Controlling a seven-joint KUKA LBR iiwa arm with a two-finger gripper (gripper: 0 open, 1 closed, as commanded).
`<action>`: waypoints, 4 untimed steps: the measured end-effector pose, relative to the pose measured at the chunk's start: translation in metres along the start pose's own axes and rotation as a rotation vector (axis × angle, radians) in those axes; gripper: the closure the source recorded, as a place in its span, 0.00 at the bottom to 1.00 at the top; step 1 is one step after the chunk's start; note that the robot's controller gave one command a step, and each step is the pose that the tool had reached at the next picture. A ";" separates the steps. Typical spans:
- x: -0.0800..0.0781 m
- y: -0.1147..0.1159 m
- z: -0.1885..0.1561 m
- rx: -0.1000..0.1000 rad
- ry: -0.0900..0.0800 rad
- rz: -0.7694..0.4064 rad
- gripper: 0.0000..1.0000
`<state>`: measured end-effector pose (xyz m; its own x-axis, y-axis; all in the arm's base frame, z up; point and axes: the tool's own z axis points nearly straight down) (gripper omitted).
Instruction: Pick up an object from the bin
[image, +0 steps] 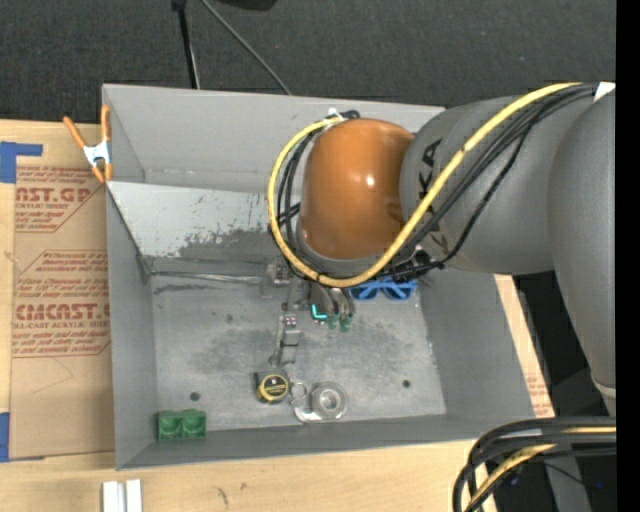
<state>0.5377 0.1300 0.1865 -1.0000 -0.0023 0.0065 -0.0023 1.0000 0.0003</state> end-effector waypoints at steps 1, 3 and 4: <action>0.049 -0.016 0.121 0.000 -0.002 -0.068 0.00; 0.049 -0.019 0.085 -0.002 -0.007 0.083 0.00; 0.055 -0.049 0.118 0.000 -0.011 0.057 0.00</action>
Offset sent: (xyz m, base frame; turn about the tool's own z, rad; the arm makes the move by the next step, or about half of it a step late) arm -0.0476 -0.0161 -0.1165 -0.0668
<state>0.4824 0.0813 0.0688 -0.9985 0.0543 -0.0044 0.0543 0.9985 -0.0002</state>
